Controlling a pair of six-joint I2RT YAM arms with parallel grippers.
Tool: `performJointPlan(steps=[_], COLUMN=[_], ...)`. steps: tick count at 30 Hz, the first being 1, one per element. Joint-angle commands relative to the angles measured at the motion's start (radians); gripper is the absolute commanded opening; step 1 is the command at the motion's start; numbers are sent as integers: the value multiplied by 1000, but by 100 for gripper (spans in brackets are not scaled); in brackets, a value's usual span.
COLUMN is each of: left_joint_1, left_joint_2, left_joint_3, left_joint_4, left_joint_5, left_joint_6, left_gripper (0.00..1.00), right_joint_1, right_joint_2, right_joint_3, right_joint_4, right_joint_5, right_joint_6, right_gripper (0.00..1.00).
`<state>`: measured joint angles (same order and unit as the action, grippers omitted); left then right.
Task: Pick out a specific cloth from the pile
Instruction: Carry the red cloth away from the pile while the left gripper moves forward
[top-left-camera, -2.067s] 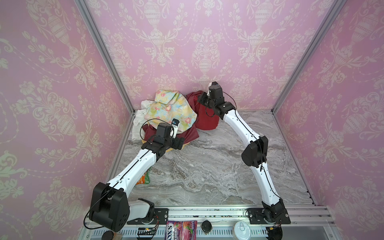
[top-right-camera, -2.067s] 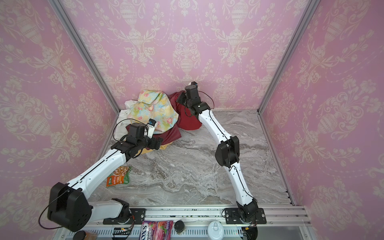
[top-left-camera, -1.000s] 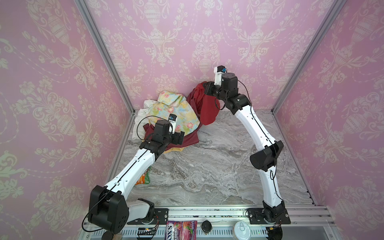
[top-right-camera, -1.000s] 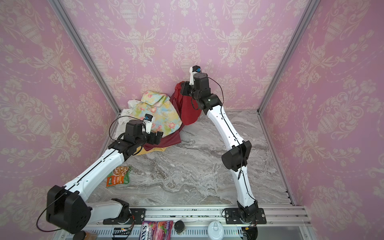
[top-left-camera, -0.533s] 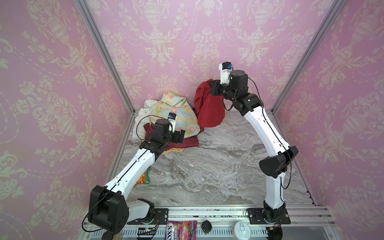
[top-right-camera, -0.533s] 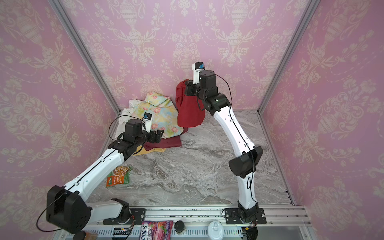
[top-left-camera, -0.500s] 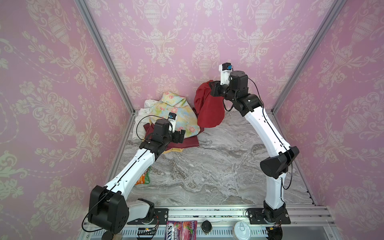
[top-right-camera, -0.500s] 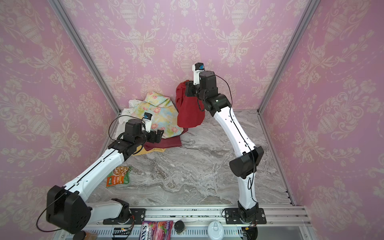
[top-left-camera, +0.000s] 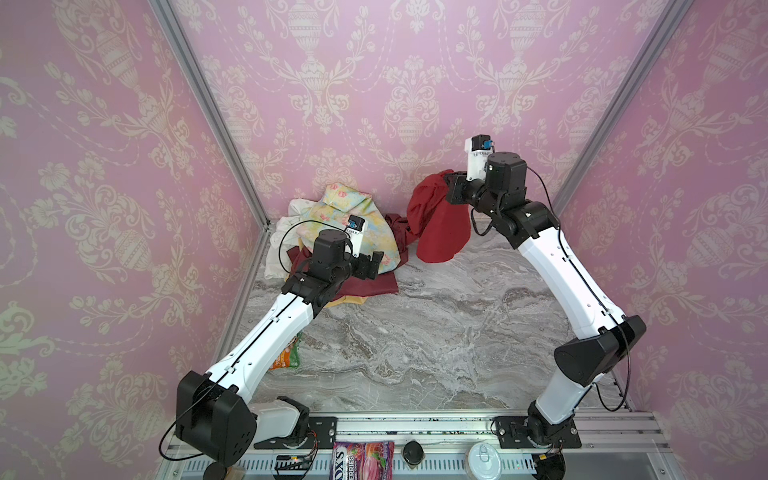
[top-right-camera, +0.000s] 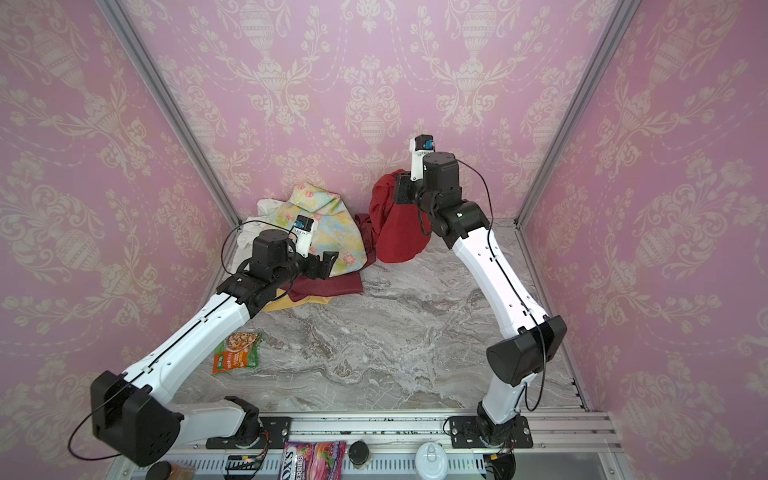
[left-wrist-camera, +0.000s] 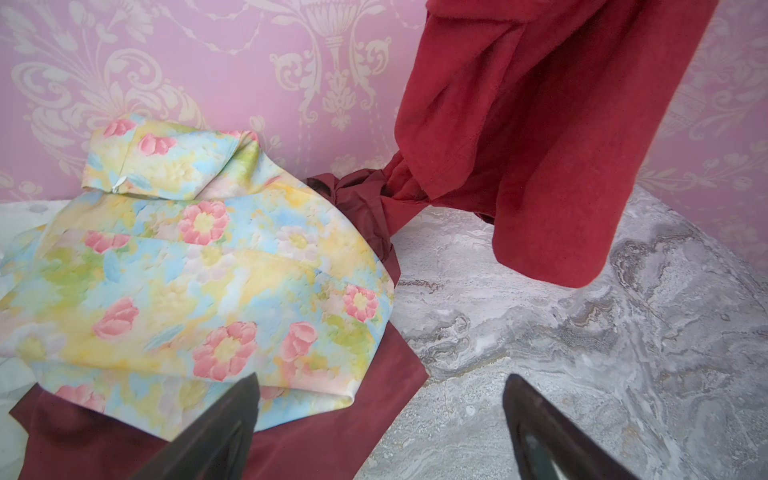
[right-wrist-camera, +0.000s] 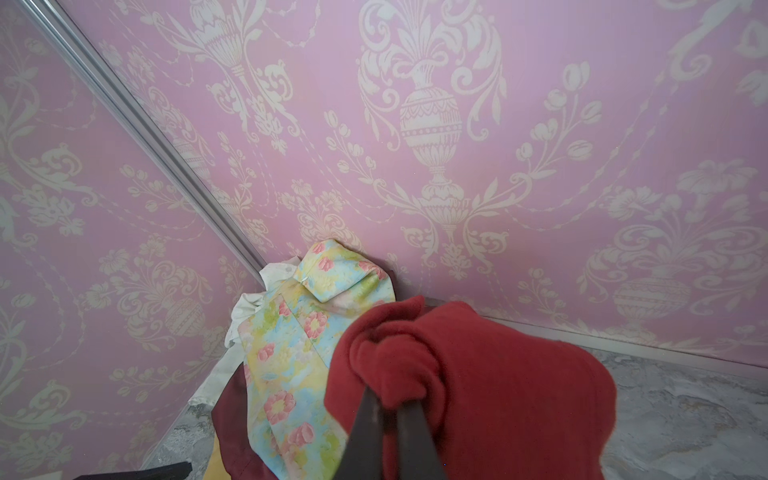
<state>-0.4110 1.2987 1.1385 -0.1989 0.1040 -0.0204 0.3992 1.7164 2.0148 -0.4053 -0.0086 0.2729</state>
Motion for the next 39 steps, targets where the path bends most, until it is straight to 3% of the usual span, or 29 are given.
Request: performJointPlan(steps=[1,19,39], left_joint_1=[-28,-129,-420], left_joint_2=[25,71,193], left_joint_3=[43,71,172], left_joint_4=[2,55,59], left_joint_5=[40,94,95], left_joint_6=[51,65,62], left_gripper=[94,94,94], right_joint_1=[-5,-84,-228], right_joint_2=[-73,-388,-694], right_joint_3=[-19,-238,-380], right_joint_4=[63,20,-282], right_joint_5=[16,133,277], right_joint_6=[-40,-74,-80], right_gripper=[0,0,0])
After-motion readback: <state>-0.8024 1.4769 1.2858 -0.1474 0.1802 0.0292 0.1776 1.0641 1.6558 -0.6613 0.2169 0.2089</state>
